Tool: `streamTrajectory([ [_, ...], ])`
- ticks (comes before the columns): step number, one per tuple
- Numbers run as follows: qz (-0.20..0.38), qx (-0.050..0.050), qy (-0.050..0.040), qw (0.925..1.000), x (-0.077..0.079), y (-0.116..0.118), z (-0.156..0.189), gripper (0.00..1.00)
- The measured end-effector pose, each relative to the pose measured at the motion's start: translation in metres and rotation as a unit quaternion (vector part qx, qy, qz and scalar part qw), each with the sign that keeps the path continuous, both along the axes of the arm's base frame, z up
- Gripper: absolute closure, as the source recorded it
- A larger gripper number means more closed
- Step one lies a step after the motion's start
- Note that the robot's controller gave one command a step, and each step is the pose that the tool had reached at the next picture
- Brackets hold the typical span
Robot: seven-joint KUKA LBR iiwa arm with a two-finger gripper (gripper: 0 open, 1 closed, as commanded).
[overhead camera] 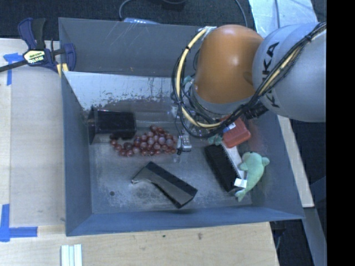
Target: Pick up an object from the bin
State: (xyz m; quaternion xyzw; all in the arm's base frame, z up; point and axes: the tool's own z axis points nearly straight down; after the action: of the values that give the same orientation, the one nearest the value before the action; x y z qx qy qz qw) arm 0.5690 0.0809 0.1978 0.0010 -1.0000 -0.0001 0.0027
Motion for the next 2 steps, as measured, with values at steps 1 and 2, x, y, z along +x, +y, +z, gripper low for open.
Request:
streamTrajectory([
  [1, -0.001, 0.000, -0.0043, 1.0000, 0.002, 0.000, 0.005, 0.00],
  [2, -0.033, 0.001, -0.0065, 0.9994, 0.005, -0.004, -0.030, 0.00],
])
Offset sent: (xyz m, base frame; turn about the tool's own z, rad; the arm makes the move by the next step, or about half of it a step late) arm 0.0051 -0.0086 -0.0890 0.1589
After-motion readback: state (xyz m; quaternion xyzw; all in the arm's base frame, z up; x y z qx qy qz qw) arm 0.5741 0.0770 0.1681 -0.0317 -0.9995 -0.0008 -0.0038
